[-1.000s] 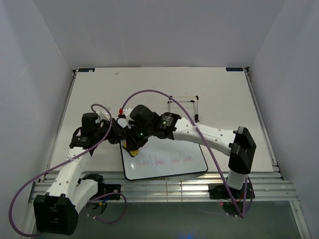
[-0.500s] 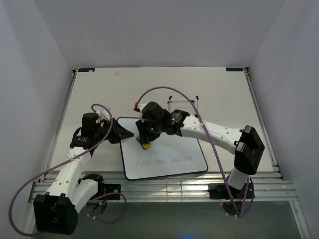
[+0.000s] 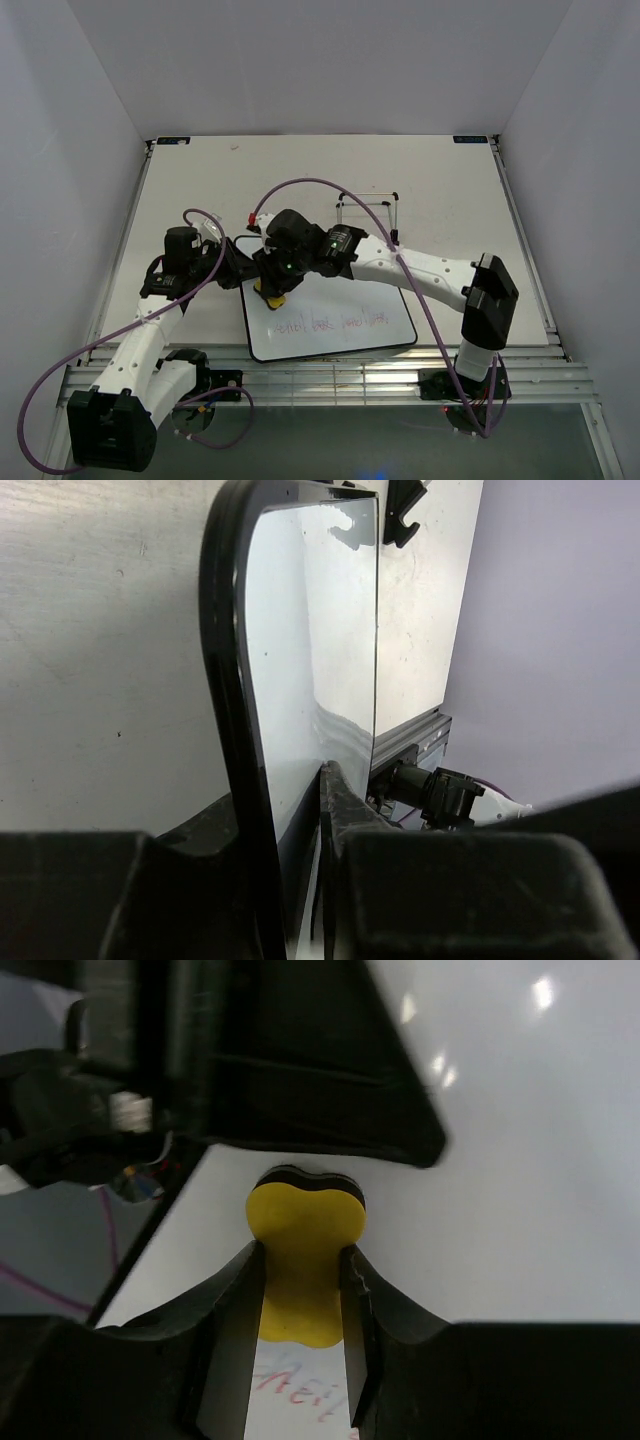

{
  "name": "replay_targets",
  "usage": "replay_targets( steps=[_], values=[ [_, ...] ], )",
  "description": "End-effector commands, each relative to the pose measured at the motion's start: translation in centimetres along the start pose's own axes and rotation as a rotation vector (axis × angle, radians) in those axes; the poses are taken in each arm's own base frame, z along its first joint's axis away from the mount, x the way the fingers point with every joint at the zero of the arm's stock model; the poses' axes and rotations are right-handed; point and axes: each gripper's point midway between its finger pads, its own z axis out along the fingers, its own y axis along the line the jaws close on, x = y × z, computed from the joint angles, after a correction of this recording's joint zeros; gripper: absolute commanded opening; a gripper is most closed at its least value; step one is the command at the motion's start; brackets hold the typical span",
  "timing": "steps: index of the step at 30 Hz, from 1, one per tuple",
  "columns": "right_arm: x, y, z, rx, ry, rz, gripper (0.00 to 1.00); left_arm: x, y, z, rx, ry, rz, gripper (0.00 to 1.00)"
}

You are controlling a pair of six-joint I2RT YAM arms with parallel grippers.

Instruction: Erase the whiteboard

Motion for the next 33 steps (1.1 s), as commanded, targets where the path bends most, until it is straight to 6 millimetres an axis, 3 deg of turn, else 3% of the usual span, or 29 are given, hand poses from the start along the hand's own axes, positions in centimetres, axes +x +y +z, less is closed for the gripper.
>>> replay_targets(
  steps=[1, 3, 4, 5, 7, 8, 11, 12, 15, 17, 21, 22, 24, 25, 26, 28, 29, 31, 32, 33],
  values=[
    [1.8, 6.8, -1.0, -0.294, 0.037, -0.055, 0.25, -5.1, 3.5, -0.4, -0.208, -0.241, 0.283, 0.0],
    [3.0, 6.2, -0.8, -0.286, 0.034, -0.066, 0.25, -5.2, 3.5, -0.4, -0.209, -0.241, 0.283, 0.0],
    [2.9, 4.9, -1.2, -0.224, 0.003, -0.07, 0.25, -5.2, 3.6, -0.4, -0.212, -0.24, 0.281, 0.0],
    [4.8, 3.2, -0.8, -0.169, 0.042, -0.058, 0.25, -5.2, 3.6, -0.4, -0.214, -0.242, 0.281, 0.0],
    [6.1, 1.4, -1.5, -0.119, 0.043, -0.046, 0.25, -5.3, 3.6, -0.5, -0.221, -0.251, 0.279, 0.0],
    [8.5, -0.5, -1.0, -0.067, 0.084, -0.031, 0.25, -5.4, 3.5, -0.6, -0.219, -0.256, 0.282, 0.0],
    [10.7, -5.4, -1.9, 0.1, 0.077, 0.018, 0.25, -5.4, 3.7, -0.6, -0.227, -0.258, 0.278, 0.0],
    [13.0, -8.1, -2.4, 0.153, 0.111, 0.067, 0.25, -5.4, 3.7, -0.6, -0.229, -0.259, 0.278, 0.0],
    [16.3, -12.0, -3.8, 0.231, 0.126, 0.168, 0.25, -5.4, 3.8, -0.6, -0.231, -0.255, 0.276, 0.0],
    [16.6, -13.0, -4.5, 0.273, 0.099, 0.19, 0.25, -5.4, 3.9, -0.5, -0.234, -0.254, 0.273, 0.0],
    [14.7, -9.2, -4.6, 0.127, 0.043, 0.184, 0.24, -5.3, 4.3, -0.2, -0.244, -0.237, 0.261, 0.0],
    [13.1, -7.6, -4.4, 0.072, -0.002, 0.162, 0.24, -5.2, 4.3, -0.2, -0.247, -0.233, 0.257, 0.0],
    [12.0, -4.3, -3.9, -0.018, -0.02, 0.116, 0.25, -5.3, 4.5, -0.2, -0.256, -0.238, 0.251, 0.0],
    [10.0, -2.2, -4.0, -0.081, -0.071, 0.091, 0.25, -5.3, 4.6, -0.2, -0.26, -0.241, 0.248, 0.0],
    [9.8, 0.1, -3.9, -0.126, -0.073, 0.056, 0.25, -5.4, 4.7, -0.2, -0.267, -0.244, 0.246, 0.0],
    [9.1, 2.4, -3.1, -0.159, -0.071, 0.029, 0.25, -5.3, 5.0, -0.1, -0.281, -0.238, 0.234, 0.0],
    [7.9, 5.1, -3.5, -0.203, -0.092, -0.008, 0.25, -5.3, 5.2, -0.1, -0.287, -0.235, 0.232, 0.0],
    [7.7, 7.1, -2.6, -0.217, -0.072, -0.046, 0.25, -5.2, 5.4, 0.1, -0.295, -0.225, 0.225, 0.0],
    [6.9, 9.3, -3.0, -0.253, -0.081, -0.077, 0.25, -5.2, 5.4, 0.0, -0.295, -0.226, 0.224, 0.0],
    [7.2, 9.6, -2.0, -0.245, -0.054, -0.1, 0.25, -5.2, 5.5, 0.1, -0.296, -0.222, 0.225, 0.0]
  ],
)
